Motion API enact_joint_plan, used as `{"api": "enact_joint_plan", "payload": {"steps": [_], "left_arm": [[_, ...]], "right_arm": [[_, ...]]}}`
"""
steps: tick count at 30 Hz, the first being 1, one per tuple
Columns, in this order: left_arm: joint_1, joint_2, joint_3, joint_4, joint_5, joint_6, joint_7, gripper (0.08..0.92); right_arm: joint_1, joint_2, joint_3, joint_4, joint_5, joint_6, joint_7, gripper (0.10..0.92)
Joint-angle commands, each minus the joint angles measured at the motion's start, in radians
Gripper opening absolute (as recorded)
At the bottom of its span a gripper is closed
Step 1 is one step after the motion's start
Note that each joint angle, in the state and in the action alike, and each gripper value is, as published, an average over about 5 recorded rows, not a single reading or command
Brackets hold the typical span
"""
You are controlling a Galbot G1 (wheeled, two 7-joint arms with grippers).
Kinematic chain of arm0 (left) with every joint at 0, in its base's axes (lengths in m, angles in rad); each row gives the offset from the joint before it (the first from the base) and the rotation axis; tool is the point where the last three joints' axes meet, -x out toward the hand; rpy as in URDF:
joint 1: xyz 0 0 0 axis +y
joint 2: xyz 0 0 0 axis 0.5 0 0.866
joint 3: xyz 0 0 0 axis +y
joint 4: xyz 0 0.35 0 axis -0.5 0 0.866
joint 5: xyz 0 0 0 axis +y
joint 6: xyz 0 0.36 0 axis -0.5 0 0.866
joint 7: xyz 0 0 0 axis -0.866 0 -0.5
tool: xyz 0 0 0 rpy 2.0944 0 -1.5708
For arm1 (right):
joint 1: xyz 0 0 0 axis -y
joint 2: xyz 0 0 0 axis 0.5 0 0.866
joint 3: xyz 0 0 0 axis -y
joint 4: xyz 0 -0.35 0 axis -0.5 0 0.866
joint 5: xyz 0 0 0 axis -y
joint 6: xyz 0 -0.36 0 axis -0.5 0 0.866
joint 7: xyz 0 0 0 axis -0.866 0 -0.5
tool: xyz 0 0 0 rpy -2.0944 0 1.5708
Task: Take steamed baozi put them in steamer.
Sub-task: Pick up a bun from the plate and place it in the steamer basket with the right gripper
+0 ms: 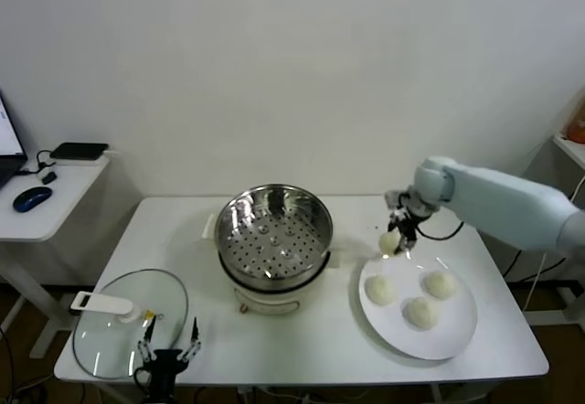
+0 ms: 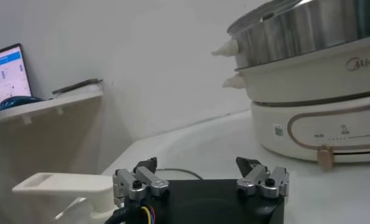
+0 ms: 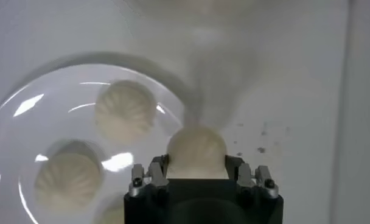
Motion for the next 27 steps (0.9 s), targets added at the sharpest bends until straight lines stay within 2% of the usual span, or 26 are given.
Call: {"api": "enact_joint_plan", "payload": {"steps": [1, 8, 15, 23, 27], "left_arm": [[-0.001, -0.035, 0.005, 0.001, 0.002, -0.002, -0.001, 0.823], [-0.002, -0.037, 0.007, 0.005, 0.002, -0.009, -0.004, 0.823], [-0.004, -0.039, 0.008, 0.011, 0.003, -0.013, -0.007, 0.823], [-0.005, -0.040, 0.006, 0.012, 0.003, -0.016, -0.009, 0.823], [-0.004, -0.041, 0.005, 0.009, 0.002, -0.016, -0.009, 0.823]], "right_arm": [[0.299, 0.105, -0.105, 0.021, 0.109, 0.229, -0.024, 0.633], [0.312, 0.209, -0.079, 0.054, 0.098, 0.470, 0.015, 0.638], [0.227, 0.328, -0.047, 0.053, -0.135, 0.679, 0.080, 0.645], [0.063, 0.461, 0.014, -0.197, -0.389, 0.865, 0.105, 0.646], [-0.013, 0.524, 0.059, -0.332, -0.466, 0.952, 0.104, 0.649]]}}
